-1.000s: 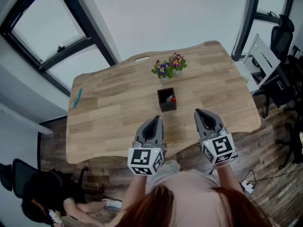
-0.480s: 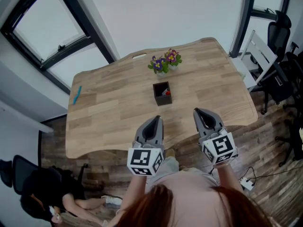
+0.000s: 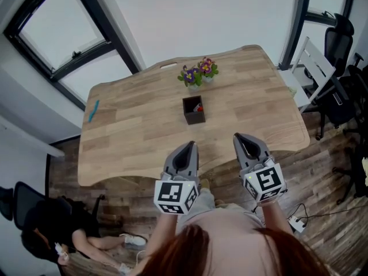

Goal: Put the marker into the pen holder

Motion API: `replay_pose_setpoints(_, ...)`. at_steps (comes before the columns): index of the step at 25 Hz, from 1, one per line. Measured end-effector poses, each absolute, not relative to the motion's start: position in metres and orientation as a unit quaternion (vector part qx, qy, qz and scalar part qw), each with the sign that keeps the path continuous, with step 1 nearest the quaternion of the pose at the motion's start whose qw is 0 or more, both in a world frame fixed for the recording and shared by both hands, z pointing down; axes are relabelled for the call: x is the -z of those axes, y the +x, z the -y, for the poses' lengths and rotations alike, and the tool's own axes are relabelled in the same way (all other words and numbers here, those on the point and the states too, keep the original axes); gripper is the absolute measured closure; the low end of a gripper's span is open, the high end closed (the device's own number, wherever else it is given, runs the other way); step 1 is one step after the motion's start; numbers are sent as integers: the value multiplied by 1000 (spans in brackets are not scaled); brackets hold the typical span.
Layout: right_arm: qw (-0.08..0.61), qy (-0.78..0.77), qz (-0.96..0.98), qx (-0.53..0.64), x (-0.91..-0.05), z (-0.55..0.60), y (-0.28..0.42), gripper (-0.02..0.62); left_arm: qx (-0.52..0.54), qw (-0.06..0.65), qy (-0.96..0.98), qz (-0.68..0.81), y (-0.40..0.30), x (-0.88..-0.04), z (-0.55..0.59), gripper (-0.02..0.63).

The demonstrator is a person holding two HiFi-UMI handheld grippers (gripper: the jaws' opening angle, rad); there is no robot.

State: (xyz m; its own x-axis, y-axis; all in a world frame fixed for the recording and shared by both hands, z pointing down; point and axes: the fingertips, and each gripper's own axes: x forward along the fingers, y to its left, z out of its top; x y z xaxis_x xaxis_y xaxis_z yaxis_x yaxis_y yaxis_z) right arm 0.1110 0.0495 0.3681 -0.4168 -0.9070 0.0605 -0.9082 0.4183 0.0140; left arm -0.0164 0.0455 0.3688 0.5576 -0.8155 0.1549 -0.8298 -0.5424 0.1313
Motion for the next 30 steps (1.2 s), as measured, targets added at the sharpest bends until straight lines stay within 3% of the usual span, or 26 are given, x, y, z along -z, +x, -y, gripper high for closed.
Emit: replay_pose_setpoints(30, 57, 538, 841, -21, -380, -7, 90, 595, -52, 111, 871, 477, -47, -380, -2, 604)
